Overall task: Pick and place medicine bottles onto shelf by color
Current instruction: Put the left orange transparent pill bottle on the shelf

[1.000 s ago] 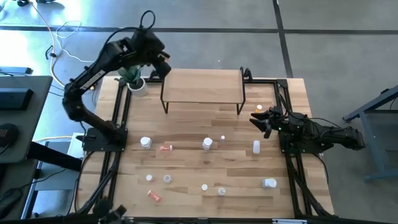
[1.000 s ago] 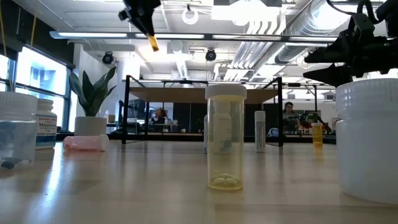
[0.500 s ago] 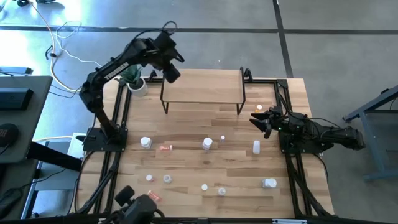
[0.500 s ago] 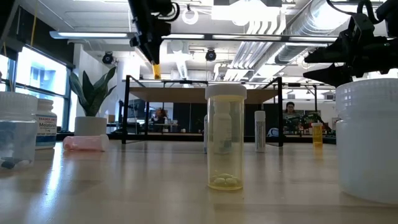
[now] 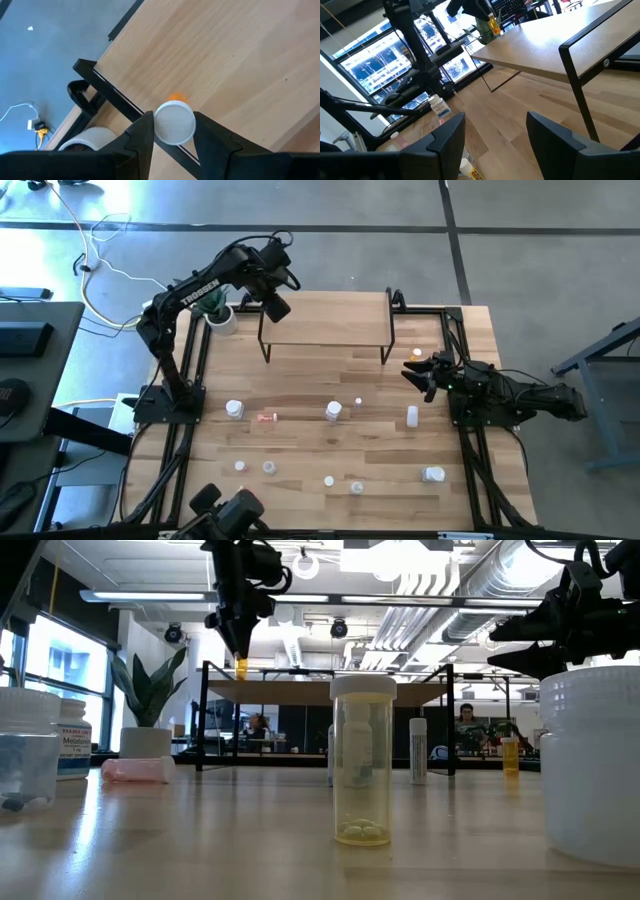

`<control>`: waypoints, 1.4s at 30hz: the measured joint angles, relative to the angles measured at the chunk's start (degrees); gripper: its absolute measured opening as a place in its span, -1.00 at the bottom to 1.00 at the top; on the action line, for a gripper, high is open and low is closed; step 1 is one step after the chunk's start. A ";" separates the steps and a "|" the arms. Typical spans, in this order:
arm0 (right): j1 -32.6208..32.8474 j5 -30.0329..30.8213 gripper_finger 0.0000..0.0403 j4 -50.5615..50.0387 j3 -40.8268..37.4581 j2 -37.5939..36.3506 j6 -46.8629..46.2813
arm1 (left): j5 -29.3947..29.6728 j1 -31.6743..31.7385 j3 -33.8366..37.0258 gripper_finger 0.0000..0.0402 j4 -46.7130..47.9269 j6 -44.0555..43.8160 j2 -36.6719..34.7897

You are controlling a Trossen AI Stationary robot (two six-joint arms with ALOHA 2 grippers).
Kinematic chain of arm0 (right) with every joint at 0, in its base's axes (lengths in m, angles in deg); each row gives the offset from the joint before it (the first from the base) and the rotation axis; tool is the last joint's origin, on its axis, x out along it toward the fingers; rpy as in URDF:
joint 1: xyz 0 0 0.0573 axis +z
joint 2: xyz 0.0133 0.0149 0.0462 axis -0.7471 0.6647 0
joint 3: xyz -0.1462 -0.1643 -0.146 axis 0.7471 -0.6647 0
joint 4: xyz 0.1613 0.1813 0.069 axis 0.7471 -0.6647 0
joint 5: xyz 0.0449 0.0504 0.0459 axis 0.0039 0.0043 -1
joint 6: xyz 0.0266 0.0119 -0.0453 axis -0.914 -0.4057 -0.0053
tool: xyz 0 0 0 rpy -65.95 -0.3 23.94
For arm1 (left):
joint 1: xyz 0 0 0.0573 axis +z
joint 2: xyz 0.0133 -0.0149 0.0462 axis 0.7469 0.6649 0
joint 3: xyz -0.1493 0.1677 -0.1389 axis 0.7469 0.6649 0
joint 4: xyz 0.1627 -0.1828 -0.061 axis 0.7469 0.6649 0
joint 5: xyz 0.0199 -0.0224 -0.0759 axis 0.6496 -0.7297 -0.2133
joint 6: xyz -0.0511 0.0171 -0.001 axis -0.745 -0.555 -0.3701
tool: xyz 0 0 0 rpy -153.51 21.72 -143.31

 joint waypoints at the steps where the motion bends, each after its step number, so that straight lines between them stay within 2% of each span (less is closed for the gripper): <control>1: 0.00 0.02 0.00 0.00 0.02 0.02 0.00 | 0.00 0.00 -0.02 -0.44 -0.02 -0.14 0.00; 7: 0.02 0.00 0.00 0.00 0.01 0.00 0.00 | -0.92 0.00 0.01 -0.44 -0.07 -2.56 0.00; 19: 0.02 0.02 0.00 0.00 0.00 0.00 0.00 | 0.43 -2.17 1.33 -0.44 -1.20 -2.55 0.02; 25: 0.02 0.01 0.00 0.00 0.01 0.01 0.00 | -2.06 -2.64 1.36 -0.44 -1.20 -2.55 0.02; 42: 0.02 0.00 0.00 0.00 0.02 0.01 0.00 | -1.30 -4.28 1.39 -0.44 -0.96 -1.98 0.02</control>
